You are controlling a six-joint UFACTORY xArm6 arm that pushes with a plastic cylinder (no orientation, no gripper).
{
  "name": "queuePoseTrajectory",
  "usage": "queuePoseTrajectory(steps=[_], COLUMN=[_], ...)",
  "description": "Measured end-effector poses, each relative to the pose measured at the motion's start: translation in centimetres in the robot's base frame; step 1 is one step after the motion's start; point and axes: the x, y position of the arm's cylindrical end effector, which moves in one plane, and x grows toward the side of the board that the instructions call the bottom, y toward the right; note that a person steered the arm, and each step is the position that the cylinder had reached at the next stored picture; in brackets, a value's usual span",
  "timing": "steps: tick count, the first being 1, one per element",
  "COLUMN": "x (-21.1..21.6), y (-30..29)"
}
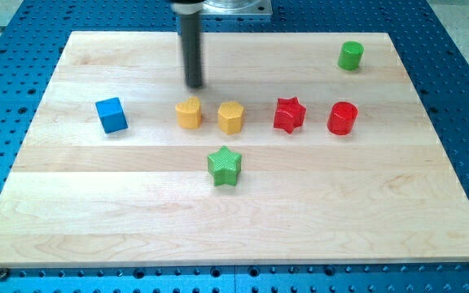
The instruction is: Put the blue blocks diagonal to each other
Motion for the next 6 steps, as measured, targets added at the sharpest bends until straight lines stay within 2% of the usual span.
queuePoseTrajectory(steps=[2,3,4,5,6], x=[0.6,9.5,13.0,10.5,7.9], y=[-6.3,-16.1,-12.5,-7.7,-7.7])
